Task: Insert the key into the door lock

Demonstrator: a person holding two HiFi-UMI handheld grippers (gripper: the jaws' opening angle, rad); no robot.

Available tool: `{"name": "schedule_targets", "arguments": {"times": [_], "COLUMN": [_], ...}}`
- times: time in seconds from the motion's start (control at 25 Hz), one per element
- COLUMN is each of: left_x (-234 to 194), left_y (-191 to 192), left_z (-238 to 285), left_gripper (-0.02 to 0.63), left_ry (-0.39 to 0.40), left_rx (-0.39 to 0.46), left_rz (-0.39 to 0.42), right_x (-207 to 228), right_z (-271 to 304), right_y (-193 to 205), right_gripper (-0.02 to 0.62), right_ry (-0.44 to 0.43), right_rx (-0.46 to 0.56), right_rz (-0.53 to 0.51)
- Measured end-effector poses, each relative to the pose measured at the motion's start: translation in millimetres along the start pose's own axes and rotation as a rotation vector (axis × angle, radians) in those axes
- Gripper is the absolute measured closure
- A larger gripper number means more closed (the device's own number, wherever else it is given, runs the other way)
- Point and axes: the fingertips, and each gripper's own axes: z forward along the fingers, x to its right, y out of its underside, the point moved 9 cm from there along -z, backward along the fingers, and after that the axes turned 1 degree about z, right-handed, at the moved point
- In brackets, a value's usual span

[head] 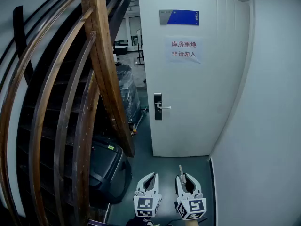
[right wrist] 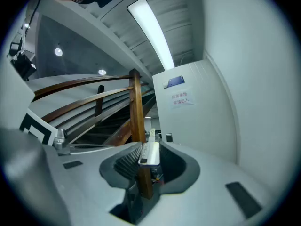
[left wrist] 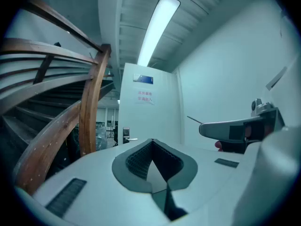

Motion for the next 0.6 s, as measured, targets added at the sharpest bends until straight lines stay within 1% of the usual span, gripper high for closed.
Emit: {"name": "schedule_targets", "arguments": {"times": [0.44,0.6], "left_x": [-14,-20], "left_y": [13,13], "left_z": [10,13], "left_gripper": [0.604,0.605], "left_ry": [0.008,0.01], "left_rx": [-0.001,0.002], "left_rz": [-0.018,-0.018], "right_x": [-4,-2], "right_z": [17,22], "right_y": [5,5], "right_gripper": [0.477,0.477], "right_ry": [0.0,0.015], "right_rx": [-0.013,-0.002], "right_rz": [-0.007,0.019]}}
